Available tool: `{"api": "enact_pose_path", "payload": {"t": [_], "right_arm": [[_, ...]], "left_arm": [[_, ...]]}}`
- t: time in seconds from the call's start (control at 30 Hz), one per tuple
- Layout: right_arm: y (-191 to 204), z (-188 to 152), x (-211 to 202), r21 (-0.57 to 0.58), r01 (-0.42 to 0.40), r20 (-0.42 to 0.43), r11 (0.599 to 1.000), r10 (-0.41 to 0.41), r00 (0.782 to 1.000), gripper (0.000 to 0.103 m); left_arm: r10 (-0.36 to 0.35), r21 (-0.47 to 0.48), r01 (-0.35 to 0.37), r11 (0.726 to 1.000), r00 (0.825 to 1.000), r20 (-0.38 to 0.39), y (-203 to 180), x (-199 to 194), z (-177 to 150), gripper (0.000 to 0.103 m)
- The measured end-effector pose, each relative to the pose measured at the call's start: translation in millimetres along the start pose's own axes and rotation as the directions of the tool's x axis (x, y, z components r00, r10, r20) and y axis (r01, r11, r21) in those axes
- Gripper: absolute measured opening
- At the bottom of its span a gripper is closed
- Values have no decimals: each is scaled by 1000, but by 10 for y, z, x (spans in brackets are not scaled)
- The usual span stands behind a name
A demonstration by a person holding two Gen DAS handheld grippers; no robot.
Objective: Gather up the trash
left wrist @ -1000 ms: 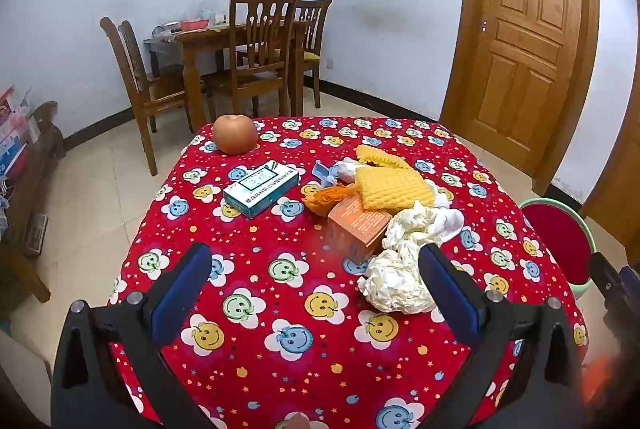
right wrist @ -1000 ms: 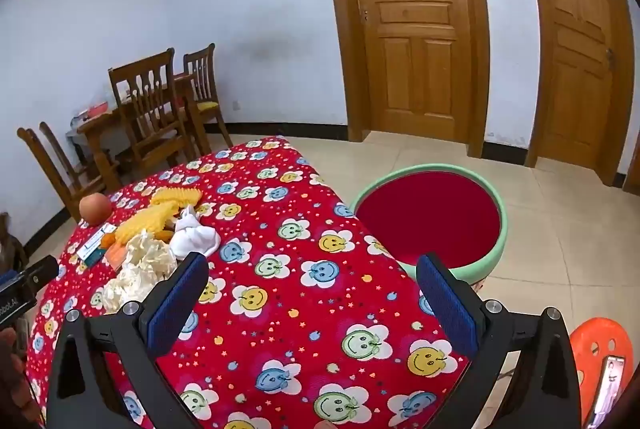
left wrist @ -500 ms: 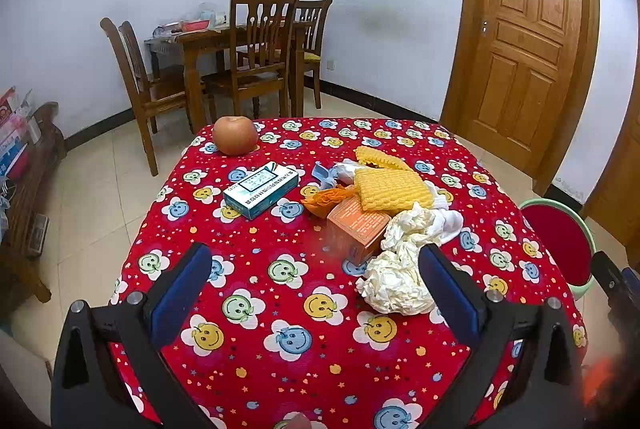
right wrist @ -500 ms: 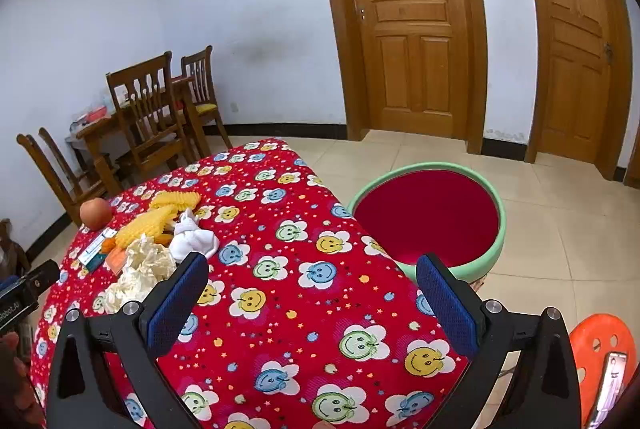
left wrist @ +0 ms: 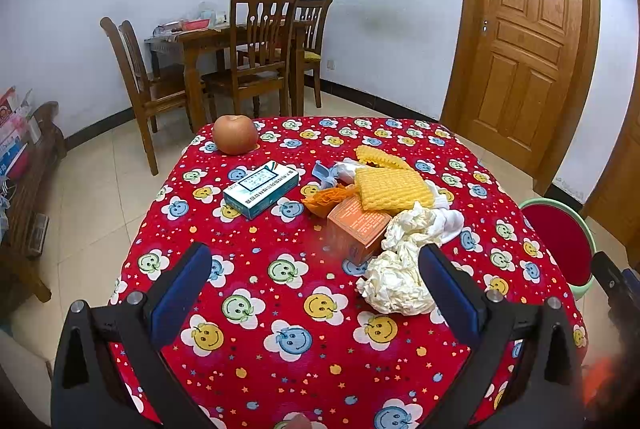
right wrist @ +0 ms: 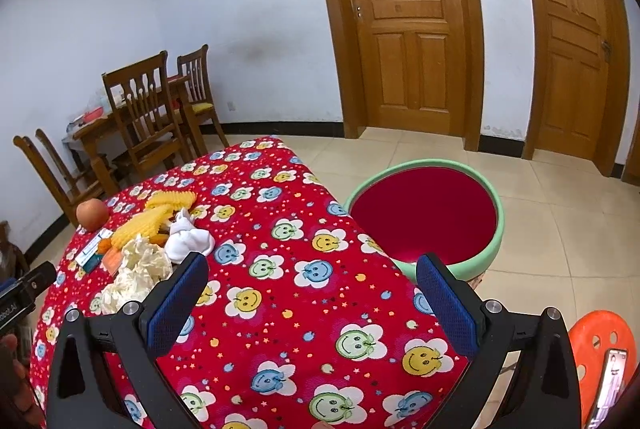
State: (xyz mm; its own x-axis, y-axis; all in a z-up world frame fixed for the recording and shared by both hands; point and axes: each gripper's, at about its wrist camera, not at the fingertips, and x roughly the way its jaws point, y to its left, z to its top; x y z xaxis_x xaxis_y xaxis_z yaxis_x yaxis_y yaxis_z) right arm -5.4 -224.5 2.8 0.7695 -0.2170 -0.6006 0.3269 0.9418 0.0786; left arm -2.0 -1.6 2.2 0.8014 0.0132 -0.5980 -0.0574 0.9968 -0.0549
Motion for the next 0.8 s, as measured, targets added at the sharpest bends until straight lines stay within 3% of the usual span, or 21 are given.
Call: {"api": "enact_pose_path", "payload": {"t": [0.8], "right_arm": [[-8, -7, 9, 4, 3, -2, 1000, -3, 1000, 103]], "left_arm": [[-1, 0, 1, 1000, 1000, -2, 0, 3, 1, 101]]}}
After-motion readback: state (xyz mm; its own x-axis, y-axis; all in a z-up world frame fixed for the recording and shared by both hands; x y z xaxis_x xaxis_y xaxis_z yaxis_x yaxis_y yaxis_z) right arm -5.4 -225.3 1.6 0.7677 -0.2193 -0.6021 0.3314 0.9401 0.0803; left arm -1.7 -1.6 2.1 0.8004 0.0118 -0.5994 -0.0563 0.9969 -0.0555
